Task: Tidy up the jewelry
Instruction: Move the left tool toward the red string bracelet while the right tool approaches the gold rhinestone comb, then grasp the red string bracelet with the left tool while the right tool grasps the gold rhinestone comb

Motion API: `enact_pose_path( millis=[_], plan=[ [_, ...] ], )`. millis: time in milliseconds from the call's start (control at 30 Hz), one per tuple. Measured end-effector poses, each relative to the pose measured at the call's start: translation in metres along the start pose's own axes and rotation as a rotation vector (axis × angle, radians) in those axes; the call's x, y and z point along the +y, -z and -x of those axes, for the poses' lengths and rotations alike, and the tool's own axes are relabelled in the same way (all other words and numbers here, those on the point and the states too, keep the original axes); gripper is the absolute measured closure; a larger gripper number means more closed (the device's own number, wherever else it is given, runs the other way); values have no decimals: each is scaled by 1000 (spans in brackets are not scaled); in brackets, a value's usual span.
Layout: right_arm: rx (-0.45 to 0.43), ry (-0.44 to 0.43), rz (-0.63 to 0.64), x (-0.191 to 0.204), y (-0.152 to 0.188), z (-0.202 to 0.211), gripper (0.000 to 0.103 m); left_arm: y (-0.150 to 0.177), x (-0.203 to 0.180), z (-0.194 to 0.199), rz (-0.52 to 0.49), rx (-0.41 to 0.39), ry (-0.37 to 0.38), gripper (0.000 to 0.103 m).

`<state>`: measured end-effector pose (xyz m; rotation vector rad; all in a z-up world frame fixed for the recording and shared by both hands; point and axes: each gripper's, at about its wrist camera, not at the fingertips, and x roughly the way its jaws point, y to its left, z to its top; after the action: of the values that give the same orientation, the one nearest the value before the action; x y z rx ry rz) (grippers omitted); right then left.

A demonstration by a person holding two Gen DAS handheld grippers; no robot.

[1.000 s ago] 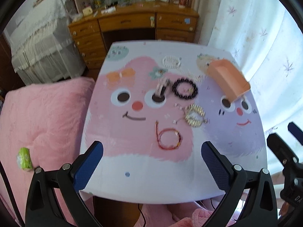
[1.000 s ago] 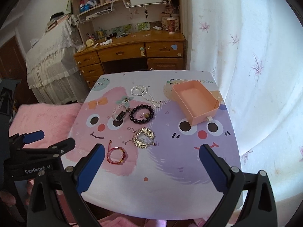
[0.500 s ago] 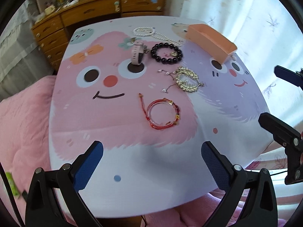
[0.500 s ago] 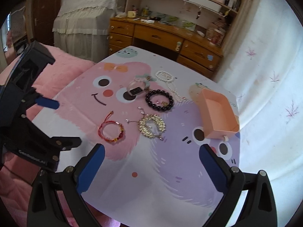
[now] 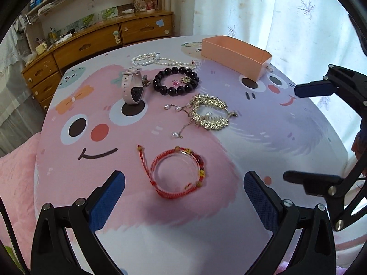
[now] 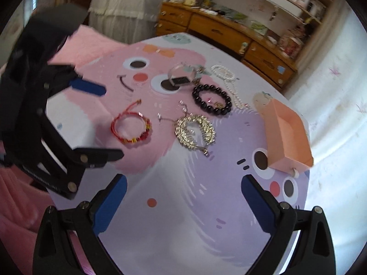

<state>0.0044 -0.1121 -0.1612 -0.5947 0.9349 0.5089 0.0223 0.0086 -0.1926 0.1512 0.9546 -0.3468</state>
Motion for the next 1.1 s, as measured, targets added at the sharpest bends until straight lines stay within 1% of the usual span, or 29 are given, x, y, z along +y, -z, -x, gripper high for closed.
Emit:
enact_pose_path(
  millis=[133, 167, 233, 300, 400, 467, 600, 633, 700, 767, 933, 1000, 1100],
  plan=[
    [-9, -86, -50, -21, -2, -28, 3, -3, 2, -18, 51, 30, 15, 2],
    [-12, -107, -62, -27, -3, -37, 3, -3, 3, -22, 72, 37, 1, 3],
    [-22, -124, -47, -31, -6, -47, 3, -3, 7, -29, 111, 56, -13, 3],
    [-34, -132, -20, -33, -9, -56, 3, -4, 14, -35, 167, 82, -5, 3],
    [-33, -174, 1, -40, -14, -71, 3, -3, 19, -39, 237, 96, -1, 6],
    [-41, -193, 15, -45, -18, -78, 3, -3, 18, -42, 256, 117, -6, 14],
    [-59, -237, 44, -52, -28, -86, 5, -5, 12, -46, 266, 141, -55, 17],
    [-58, -247, 49, -54, -30, -89, 5, -6, 10, -47, 270, 145, -68, 19],
    [-56, -267, 58, -56, -35, -93, 8, -8, 9, -47, 276, 150, -104, 26],
    [-56, -283, 70, -57, -40, -98, 10, -7, 8, -46, 275, 156, -147, 39],
    [-37, -301, 80, -55, -49, -108, 12, -6, 9, -43, 302, 171, -152, 39],
    [-36, -297, 96, -52, -50, -110, 19, -5, 9, -42, 325, 175, -157, 39],
    [-43, -300, 80, -53, -51, -110, 26, -5, 13, -40, 371, 182, -174, 39]
  ],
)
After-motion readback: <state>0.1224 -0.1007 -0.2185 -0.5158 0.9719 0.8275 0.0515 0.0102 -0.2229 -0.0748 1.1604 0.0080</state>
